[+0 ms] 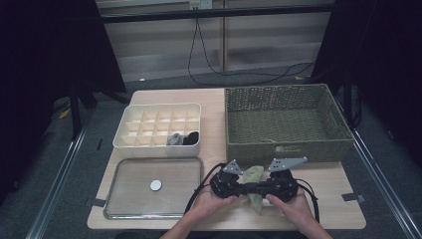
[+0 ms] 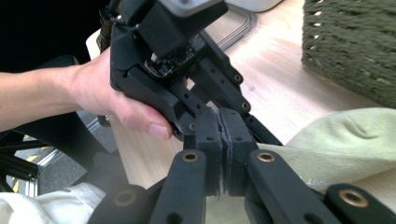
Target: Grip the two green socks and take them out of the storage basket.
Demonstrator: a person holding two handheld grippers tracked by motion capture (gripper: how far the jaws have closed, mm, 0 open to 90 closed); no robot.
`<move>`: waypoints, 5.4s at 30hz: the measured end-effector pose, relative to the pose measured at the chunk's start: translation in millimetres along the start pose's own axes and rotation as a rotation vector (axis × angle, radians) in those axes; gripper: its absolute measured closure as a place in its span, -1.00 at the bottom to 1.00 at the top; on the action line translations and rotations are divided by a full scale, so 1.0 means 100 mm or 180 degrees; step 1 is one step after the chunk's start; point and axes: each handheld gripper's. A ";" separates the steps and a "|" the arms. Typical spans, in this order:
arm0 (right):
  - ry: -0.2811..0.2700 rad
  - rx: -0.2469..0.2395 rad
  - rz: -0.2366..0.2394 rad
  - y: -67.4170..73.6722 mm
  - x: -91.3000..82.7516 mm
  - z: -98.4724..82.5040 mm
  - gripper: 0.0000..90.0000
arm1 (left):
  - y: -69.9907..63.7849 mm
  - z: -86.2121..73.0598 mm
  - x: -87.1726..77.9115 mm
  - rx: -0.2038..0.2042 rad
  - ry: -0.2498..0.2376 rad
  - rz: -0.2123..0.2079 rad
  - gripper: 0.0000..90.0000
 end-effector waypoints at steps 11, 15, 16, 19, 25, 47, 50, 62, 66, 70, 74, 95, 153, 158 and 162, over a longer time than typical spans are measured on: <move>0.0254 -0.0068 -0.0024 0.01 0.15 -0.14 0.95 | 0.06 -0.04 -0.09 -0.0077 -0.0021 0.0104 0.88; 0.0336 -0.0070 -0.0068 -0.03 0.20 -0.18 0.95 | 0.07 -0.05 -0.09 -0.0056 -0.0038 0.0062 0.88; 0.0355 -0.0062 -0.0084 -0.03 0.21 -0.19 0.95 | 0.07 -0.05 -0.09 -0.0045 -0.0017 0.0077 0.88; 0.0464 -0.0071 -0.0133 -0.03 0.26 -0.24 0.95 | 0.07 -0.04 -0.11 -0.0064 -0.0043 0.0078 0.86; 0.0539 -0.0021 -0.0109 -0.06 0.33 -0.29 0.94 | 0.06 0.02 -0.12 -0.0013 -0.0158 -0.0006 0.84; 0.0545 -0.0075 -0.0490 -0.17 -0.02 -0.39 0.78 | -0.05 0.01 -0.05 0.0144 0.0160 -0.0017 0.93; 0.0498 -0.0019 -0.0546 -0.23 -0.09 -0.39 0.75 | -0.07 -0.01 -0.04 0.0121 0.0090 -0.0093 0.92; 0.0141 0.0121 -0.0495 -0.30 -0.27 -0.19 0.55 | -0.06 -0.02 -0.06 0.0123 0.0123 -0.0154 0.93; 0.0163 0.0185 -0.0529 -0.41 -0.21 -0.11 0.49 | -0.06 -0.03 -0.05 0.0106 0.0093 -0.0162 0.93; 0.0235 0.0191 -0.0544 -0.48 -0.07 -0.02 0.48 | -0.06 -0.03 -0.05 0.0111 0.0088 -0.0165 0.93; 0.0336 0.0229 -0.0589 -0.55 0.05 0.01 0.48 | -0.06 -0.03 -0.05 0.0116 0.0085 -0.0164 0.92; -0.0091 0.0190 -0.0438 -0.38 -0.11 0.15 1.00 | -0.01 -0.02 -0.07 0.0085 0.0042 -0.0092 0.79; 0.0039 0.0118 -0.0469 -0.24 -0.30 -0.23 0.94 | 0.05 -0.08 -0.34 0.0240 0.0026 0.0026 0.70; 0.0112 0.0211 -0.0562 -0.32 -0.38 -0.34 0.95 | 0.05 -0.11 -0.29 0.0236 0.0092 0.0033 0.70; 0.0256 0.0199 -0.0568 -0.33 -0.30 -0.37 0.95 | 0.05 -0.12 -0.29 0.0317 0.0252 0.0043 0.70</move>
Point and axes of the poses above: each handheld gripper's, and its own axes: x roughly forward along the jaws, z roughly out of its top, y roughly to its left, and after that the axes turned 12 degrees about x, right-handed
